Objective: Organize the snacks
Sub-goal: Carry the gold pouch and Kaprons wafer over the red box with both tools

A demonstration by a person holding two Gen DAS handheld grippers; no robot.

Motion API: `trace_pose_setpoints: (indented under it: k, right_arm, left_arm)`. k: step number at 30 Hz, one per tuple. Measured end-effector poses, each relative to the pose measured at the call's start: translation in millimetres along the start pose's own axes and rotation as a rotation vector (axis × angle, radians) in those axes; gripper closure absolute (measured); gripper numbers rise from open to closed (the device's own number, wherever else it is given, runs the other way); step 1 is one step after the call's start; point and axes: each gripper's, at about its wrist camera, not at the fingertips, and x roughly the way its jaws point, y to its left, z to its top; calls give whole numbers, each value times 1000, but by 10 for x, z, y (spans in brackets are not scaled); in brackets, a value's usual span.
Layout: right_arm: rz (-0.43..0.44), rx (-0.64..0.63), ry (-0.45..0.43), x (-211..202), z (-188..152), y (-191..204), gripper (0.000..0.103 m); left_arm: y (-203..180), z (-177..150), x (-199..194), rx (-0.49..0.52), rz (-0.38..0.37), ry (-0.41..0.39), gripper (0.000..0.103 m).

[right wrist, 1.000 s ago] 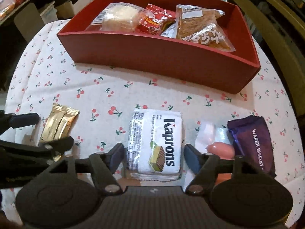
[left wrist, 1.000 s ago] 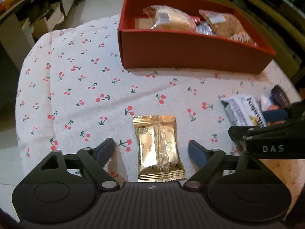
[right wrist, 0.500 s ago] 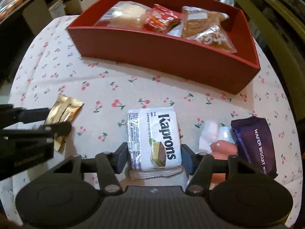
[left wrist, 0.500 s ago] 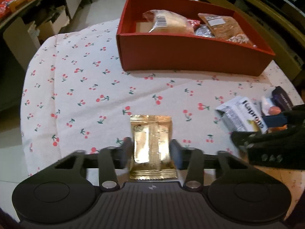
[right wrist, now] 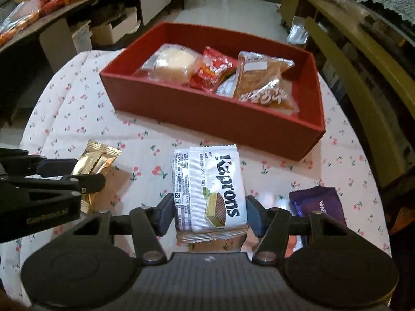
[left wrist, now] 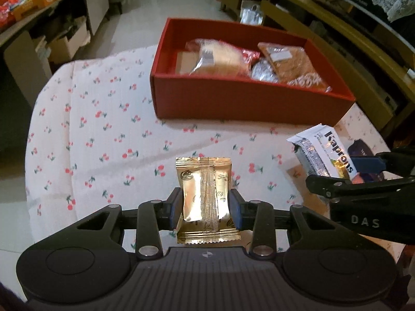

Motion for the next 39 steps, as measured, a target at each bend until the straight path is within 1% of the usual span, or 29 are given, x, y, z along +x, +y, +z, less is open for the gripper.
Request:
trace_pose_setpoints:
  k: [8,14,39]
  right_arm:
    - [-23,11,-47,-65,51,-24,28]
    - [-48,1,-97,-154,87,-7,28]
    - [-46,17,-183,-324,166,-62,28]
  left_arm:
    - [-78,108,-117,13,-23,-56,57]
    - [-111,147,-160,24,-22,-84,57]
    - [-148,326,-244,11,-43,-142,57]
